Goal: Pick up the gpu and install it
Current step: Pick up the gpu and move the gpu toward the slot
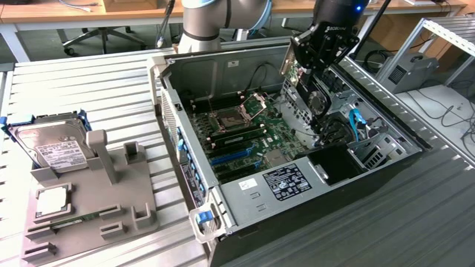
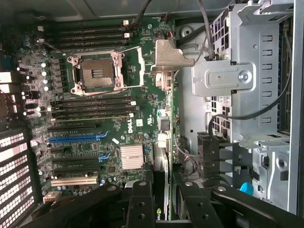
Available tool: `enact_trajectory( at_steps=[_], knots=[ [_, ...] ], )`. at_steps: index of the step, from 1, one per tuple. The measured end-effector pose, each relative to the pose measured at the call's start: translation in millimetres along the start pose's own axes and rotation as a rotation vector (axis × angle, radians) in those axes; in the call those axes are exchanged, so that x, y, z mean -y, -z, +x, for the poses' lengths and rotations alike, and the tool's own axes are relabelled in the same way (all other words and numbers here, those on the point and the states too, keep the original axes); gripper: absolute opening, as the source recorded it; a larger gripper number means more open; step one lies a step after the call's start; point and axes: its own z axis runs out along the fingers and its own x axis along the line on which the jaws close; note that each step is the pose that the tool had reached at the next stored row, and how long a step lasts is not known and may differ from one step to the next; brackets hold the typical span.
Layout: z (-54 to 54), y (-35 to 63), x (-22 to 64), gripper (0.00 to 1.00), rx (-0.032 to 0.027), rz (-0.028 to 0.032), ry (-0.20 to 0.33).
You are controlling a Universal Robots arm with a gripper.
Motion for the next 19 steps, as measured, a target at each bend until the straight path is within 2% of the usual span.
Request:
enact_trajectory(
  at_steps=[19],
  knots=[
    [1.9,-13.5,-0.6,0.26,0.0000,0.0000,0.000]
  ],
)
